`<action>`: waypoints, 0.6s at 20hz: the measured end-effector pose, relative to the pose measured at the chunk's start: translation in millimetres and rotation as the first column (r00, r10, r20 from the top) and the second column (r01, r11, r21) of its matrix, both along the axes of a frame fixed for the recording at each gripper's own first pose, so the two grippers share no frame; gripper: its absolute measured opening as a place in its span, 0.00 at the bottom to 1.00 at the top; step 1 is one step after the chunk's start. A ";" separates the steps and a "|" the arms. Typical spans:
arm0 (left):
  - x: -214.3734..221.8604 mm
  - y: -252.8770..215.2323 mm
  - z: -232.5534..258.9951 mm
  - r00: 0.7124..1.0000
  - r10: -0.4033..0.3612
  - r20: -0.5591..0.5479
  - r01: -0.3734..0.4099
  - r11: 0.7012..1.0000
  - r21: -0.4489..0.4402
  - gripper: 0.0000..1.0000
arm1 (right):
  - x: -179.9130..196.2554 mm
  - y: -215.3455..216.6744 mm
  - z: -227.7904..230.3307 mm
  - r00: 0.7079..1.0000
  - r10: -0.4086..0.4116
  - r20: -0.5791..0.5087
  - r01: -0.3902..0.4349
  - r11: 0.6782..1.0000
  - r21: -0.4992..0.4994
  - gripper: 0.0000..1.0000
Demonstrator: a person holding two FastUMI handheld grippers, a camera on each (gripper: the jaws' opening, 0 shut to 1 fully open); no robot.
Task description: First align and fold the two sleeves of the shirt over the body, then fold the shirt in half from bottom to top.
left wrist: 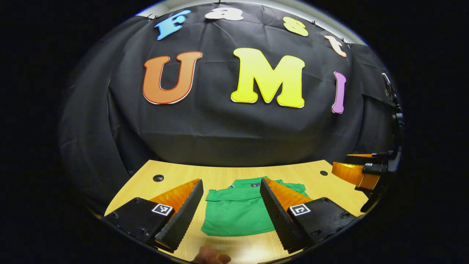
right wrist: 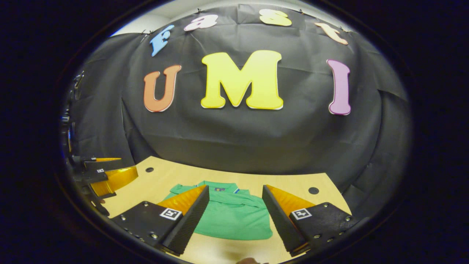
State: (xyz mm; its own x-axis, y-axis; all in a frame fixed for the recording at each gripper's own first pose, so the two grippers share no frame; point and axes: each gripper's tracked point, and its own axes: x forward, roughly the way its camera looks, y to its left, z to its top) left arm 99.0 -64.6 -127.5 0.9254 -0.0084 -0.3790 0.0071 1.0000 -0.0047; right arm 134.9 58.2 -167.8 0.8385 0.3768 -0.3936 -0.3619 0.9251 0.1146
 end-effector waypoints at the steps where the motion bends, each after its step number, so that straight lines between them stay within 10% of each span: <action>1: -8.6 -0.8 9.4 1.000 -0.002 0.020 0.002 1.000 0.001 0.99 | -10.3 -2.9 7.8 1.000 0.000 0.018 0.000 1.000 0.004 0.93; 12: -110.1 -21.9 71.3 0.982 -0.024 0.185 0.022 1.000 0.012 0.99 | -117.5 -31.8 73.3 0.989 -0.008 0.148 0.000 0.999 0.050 0.93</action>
